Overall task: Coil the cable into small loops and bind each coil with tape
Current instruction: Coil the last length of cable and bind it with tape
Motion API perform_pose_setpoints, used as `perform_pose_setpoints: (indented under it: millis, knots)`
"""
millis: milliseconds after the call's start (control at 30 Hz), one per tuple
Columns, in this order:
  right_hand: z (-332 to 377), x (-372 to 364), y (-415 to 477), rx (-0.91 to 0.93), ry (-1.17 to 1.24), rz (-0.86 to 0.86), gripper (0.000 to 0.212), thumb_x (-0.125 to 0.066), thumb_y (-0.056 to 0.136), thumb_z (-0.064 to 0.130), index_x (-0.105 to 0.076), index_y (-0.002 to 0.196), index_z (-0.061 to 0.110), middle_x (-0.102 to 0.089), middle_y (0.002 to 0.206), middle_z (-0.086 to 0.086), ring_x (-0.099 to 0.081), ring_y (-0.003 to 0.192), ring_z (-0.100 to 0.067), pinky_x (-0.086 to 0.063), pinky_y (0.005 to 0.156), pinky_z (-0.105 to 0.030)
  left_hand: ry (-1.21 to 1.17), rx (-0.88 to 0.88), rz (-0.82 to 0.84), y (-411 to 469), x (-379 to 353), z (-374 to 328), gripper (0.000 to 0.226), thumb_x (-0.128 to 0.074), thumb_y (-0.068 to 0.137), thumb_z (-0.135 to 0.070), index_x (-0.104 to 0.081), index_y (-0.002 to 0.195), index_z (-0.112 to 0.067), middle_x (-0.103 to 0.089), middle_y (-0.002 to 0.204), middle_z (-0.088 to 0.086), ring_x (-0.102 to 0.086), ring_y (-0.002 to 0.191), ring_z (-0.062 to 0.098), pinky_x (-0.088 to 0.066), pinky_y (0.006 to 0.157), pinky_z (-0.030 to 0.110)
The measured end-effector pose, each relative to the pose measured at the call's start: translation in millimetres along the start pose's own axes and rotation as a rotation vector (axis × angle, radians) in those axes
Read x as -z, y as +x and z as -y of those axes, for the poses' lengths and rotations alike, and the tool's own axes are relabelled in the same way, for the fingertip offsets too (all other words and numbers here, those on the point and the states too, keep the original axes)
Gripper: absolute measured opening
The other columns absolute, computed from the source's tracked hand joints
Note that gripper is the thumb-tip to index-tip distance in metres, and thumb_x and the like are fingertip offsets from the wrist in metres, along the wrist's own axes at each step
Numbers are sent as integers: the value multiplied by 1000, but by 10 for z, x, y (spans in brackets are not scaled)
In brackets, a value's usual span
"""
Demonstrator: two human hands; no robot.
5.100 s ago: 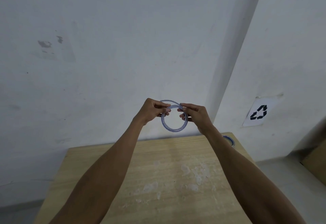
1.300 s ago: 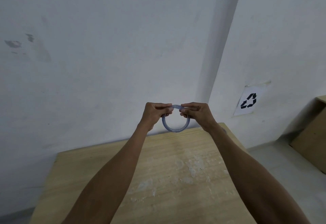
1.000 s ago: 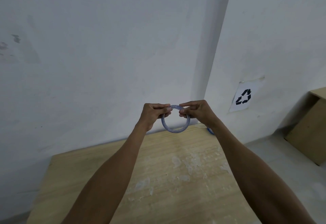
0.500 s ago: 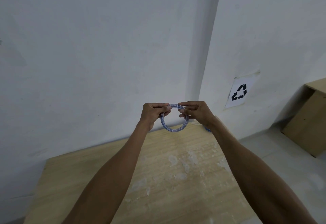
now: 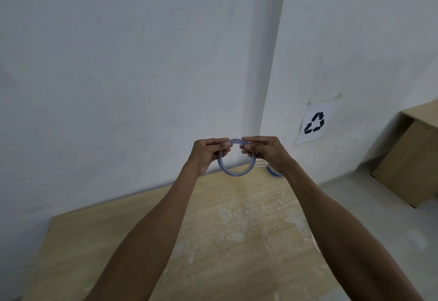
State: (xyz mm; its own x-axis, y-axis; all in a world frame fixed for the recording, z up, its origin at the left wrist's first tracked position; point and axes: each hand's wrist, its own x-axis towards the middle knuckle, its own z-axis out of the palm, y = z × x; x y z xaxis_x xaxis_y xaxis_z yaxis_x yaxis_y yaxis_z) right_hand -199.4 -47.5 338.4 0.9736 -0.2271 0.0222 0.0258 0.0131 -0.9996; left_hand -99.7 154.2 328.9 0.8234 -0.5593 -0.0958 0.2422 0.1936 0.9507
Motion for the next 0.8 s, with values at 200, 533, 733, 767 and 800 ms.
perform_pose_setpoints:
  millis: [200, 533, 733, 767, 800]
  knots:
    - [-11, 107, -10, 10, 0, -3, 27, -70, 92, 3, -73, 118, 8, -77, 104, -19, -77, 93, -31, -61, 83, -30, 74, -82, -59, 75, -130, 40, 22, -82, 82, -1, -78, 103, 3, -76, 103, 26, -75, 87, 31, -61, 83, 29]
    - [-304, 625, -145, 3, -95, -146, 30, -73, 90, 1, -70, 119, -5, -77, 98, -23, -77, 87, -32, -62, 77, -31, 80, -64, -136, 295, -648, 595, 26, -84, 81, -2, -77, 105, 6, -77, 95, 26, -74, 77, 27, -63, 79, 28]
    - [-812, 1202, -442, -140, -57, -353, 26, -65, 100, 24, -74, 114, 4, -78, 95, -15, -77, 87, -28, -63, 79, -35, 55, 30, -132, 483, -1056, 1157, 27, -82, 81, 1, -75, 105, 11, -76, 92, 26, -73, 74, 26, -63, 76, 28]
    - [-962, 1316, -517, -167, -67, -417, 27, -62, 101, 27, -75, 112, 6, -78, 94, -15, -77, 86, -27, -63, 79, -35, 50, 47, -132, 507, -1112, 1262, 26, -82, 82, 1, -75, 105, 11, -76, 91, 26, -73, 75, 27, -63, 76, 28]
    - [-1141, 1429, -610, -200, -92, -483, 27, -60, 102, 27, -75, 110, 7, -78, 93, -15, -77, 85, -27, -63, 79, -36, 47, 66, -128, 526, -1172, 1374, 26, -82, 82, 2, -75, 105, 11, -77, 90, 24, -73, 74, 27, -63, 76, 28]
